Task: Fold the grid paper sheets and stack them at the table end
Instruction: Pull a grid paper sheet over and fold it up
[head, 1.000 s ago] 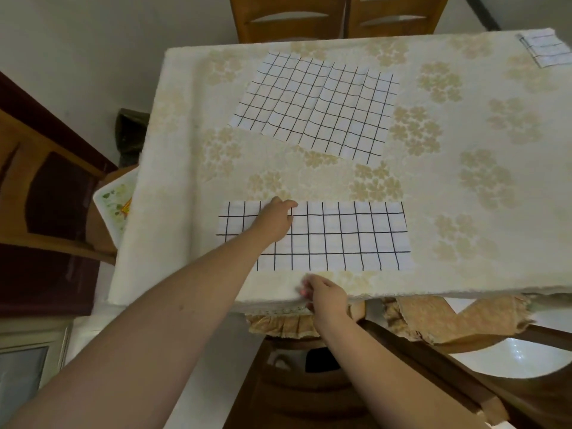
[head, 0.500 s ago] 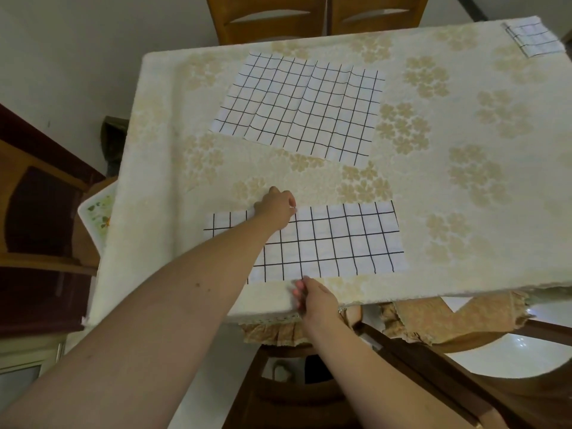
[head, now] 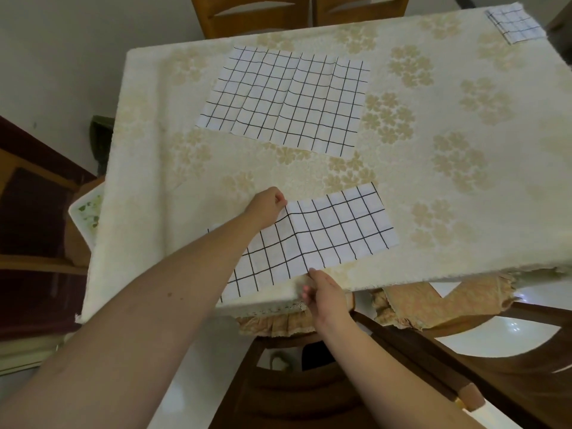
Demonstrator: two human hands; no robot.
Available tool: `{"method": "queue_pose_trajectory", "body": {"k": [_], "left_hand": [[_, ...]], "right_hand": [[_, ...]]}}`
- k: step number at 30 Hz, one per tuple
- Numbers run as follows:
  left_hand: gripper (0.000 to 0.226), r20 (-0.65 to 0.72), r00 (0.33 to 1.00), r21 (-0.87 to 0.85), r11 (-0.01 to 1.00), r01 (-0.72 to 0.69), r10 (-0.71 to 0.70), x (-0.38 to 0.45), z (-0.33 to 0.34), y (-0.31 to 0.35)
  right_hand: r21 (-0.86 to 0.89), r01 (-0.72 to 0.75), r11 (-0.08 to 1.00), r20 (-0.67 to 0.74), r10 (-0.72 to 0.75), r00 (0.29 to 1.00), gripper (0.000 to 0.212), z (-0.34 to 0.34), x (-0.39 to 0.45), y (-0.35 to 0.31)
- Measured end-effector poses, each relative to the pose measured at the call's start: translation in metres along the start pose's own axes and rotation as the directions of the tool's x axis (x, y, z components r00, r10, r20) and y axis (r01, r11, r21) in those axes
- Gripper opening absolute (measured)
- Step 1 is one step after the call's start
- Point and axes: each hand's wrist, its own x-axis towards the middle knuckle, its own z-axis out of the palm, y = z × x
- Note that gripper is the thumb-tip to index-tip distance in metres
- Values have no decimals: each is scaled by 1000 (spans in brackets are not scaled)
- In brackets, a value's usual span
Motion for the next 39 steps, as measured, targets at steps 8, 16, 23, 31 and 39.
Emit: {"method": "queue_pose_trajectory", "body": {"k": [8, 16, 23, 31, 39], "left_hand": [[25, -6, 1000, -394, 919, -10, 8, -25, -23, 11], [26, -124, 988, -559, 817, -145, 91, -60, -74, 29], [28, -256, 957, -517, 817, -257, 139, -87, -134, 46], [18, -493, 865, -631, 647, -428, 91, -126, -171, 53], [7, -358, 926, -790, 568, -233, -118, -151, -83, -21]], "right_hand": [[16, 114, 993, 24, -114, 993, 12, -7, -25, -28], [-121, 277, 953, 10, -278, 960, 16, 5, -57, -87], [-198, 458, 867, 220, -416, 882, 13, 42, -91, -141], [-200, 722, 662, 400, -617, 677, 18, 72, -116, -167], [-416, 587, 694, 337, -482, 809, 19, 19, -69, -76]]}}
